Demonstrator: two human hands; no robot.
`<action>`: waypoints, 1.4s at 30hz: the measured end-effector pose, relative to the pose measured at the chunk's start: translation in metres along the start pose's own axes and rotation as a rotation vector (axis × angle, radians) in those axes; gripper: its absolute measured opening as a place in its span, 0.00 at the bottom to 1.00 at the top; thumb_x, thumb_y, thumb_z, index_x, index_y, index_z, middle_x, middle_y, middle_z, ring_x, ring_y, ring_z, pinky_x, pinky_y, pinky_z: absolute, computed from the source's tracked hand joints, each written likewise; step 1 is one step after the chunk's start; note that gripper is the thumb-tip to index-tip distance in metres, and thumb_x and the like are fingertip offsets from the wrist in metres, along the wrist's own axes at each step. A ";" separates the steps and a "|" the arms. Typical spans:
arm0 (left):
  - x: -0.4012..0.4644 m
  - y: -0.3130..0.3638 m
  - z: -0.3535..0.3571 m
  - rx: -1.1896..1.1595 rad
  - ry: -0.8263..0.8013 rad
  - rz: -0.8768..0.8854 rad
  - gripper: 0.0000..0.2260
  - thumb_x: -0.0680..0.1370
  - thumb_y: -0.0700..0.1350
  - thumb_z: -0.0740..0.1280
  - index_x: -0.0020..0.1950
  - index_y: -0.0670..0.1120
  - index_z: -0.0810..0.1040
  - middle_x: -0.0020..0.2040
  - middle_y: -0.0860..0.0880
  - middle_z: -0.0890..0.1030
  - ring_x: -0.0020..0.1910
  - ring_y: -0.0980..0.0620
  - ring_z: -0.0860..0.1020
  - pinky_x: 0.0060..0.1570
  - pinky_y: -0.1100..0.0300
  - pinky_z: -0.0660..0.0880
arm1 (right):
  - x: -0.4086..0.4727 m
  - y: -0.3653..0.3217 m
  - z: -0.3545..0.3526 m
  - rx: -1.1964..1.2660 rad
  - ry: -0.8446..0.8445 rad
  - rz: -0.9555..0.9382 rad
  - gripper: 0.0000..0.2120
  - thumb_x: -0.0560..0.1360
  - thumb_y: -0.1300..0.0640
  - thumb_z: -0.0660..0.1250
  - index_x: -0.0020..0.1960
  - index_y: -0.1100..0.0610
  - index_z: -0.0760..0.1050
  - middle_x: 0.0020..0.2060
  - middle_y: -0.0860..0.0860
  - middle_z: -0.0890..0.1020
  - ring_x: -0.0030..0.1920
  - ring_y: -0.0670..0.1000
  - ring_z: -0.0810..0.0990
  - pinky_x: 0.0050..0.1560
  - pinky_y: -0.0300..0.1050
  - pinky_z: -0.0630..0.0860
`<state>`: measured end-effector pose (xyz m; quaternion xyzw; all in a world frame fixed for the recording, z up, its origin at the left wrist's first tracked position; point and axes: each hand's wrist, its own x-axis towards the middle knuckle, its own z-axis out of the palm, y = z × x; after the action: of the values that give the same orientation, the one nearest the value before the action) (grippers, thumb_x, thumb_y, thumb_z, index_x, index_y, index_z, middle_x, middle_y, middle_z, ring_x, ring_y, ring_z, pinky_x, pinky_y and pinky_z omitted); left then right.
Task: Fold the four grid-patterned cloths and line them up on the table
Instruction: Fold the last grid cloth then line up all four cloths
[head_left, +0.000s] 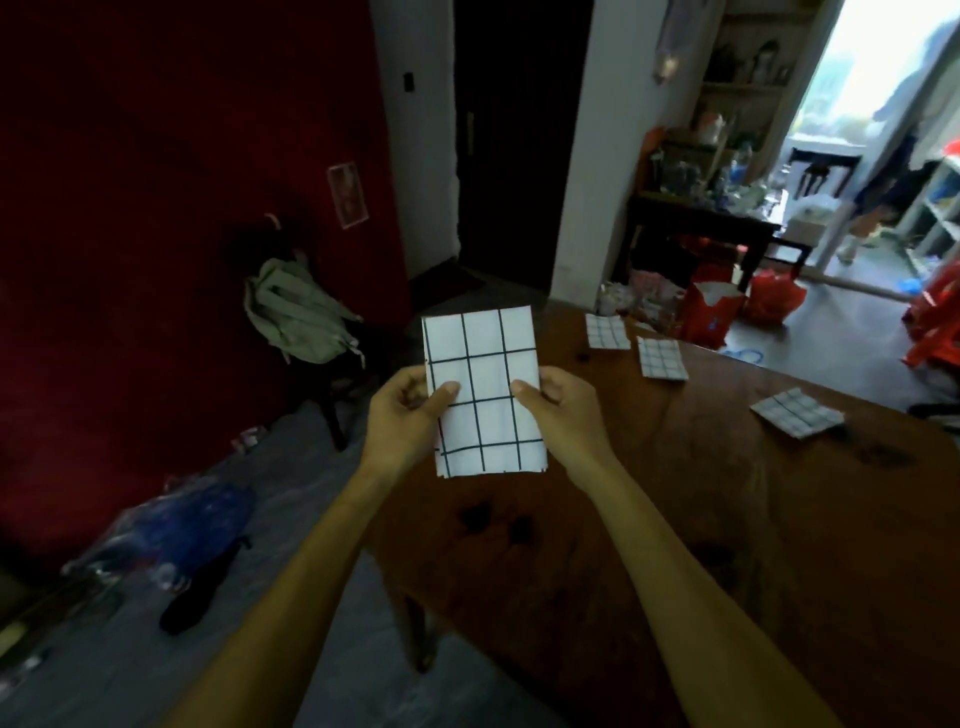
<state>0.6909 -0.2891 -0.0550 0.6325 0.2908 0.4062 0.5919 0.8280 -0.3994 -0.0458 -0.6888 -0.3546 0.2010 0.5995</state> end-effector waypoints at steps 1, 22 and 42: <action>0.000 0.001 -0.023 0.007 0.012 0.007 0.09 0.76 0.38 0.69 0.56 0.39 0.77 0.46 0.45 0.83 0.42 0.56 0.83 0.39 0.63 0.79 | -0.001 -0.007 0.022 0.007 -0.005 -0.007 0.08 0.77 0.55 0.66 0.56 0.53 0.77 0.48 0.44 0.82 0.46 0.40 0.82 0.41 0.33 0.77; 0.106 0.036 -0.347 0.178 0.218 0.127 0.05 0.77 0.41 0.68 0.52 0.43 0.79 0.42 0.48 0.83 0.42 0.50 0.82 0.42 0.57 0.80 | 0.066 -0.110 0.343 0.053 -0.198 -0.173 0.06 0.76 0.58 0.68 0.46 0.46 0.76 0.40 0.39 0.81 0.42 0.37 0.82 0.38 0.30 0.77; 0.442 0.054 -0.332 0.191 0.173 0.215 0.04 0.78 0.39 0.67 0.51 0.42 0.80 0.40 0.49 0.83 0.37 0.58 0.81 0.38 0.64 0.79 | 0.379 -0.117 0.405 0.163 0.004 -0.278 0.06 0.77 0.57 0.67 0.45 0.46 0.77 0.41 0.41 0.82 0.42 0.37 0.82 0.39 0.30 0.77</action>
<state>0.6214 0.2492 0.0634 0.6762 0.3086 0.4907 0.4547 0.7679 0.1577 0.0428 -0.5825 -0.4277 0.1427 0.6763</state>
